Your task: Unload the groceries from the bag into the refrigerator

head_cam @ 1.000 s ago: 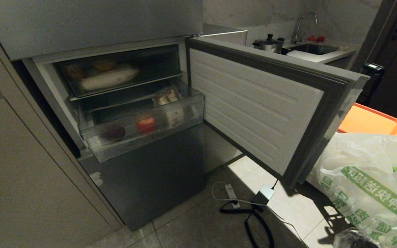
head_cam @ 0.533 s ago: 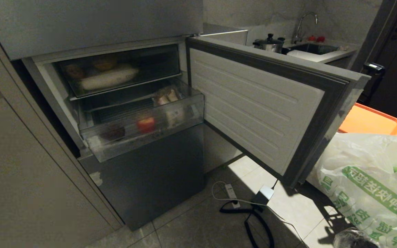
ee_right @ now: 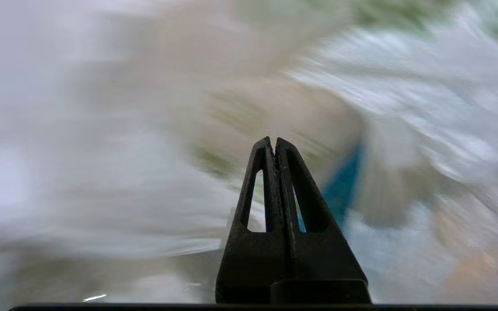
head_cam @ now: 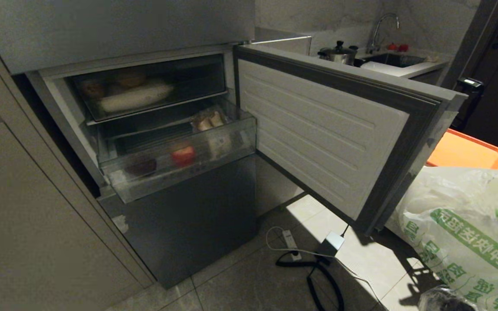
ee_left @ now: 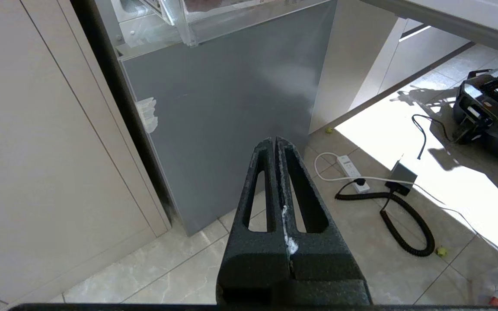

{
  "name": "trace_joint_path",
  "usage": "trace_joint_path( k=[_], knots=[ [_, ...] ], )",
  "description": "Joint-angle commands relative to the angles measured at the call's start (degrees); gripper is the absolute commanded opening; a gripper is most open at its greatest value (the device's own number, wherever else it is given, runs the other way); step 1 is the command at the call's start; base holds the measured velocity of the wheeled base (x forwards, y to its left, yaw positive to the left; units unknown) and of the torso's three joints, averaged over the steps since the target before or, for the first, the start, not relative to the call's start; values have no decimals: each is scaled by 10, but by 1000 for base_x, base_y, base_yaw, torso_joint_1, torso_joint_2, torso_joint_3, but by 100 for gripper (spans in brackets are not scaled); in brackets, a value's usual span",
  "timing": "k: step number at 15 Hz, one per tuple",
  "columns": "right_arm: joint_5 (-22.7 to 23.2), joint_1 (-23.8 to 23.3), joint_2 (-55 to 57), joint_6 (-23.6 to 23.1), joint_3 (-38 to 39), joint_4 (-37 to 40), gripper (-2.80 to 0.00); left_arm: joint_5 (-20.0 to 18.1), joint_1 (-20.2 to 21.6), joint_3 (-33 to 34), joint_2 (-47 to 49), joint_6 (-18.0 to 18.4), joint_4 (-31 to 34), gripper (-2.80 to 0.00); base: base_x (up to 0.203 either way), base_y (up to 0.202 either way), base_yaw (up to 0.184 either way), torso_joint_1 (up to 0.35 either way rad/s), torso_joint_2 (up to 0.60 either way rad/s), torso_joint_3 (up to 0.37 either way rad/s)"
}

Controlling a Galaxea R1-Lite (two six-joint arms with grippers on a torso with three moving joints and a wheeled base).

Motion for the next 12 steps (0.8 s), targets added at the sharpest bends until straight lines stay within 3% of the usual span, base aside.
trace_joint_path(
  k=[1,5,8,12],
  knots=[
    [-1,-26,13,7,-6,14,-280,0,0,0,1,0,0,-280,0,0,0,0,0,0],
    [-28,-55,18,72,12,61,-280,0,0,0,1,0,0,-280,0,0,0,0,0,0],
    [16,-71,18,83,48,63,-280,0,0,0,1,0,0,-280,0,0,0,0,0,0],
    [13,-122,8,84,57,76,-280,0,0,0,1,0,0,-280,0,0,0,0,0,0]
  ],
)
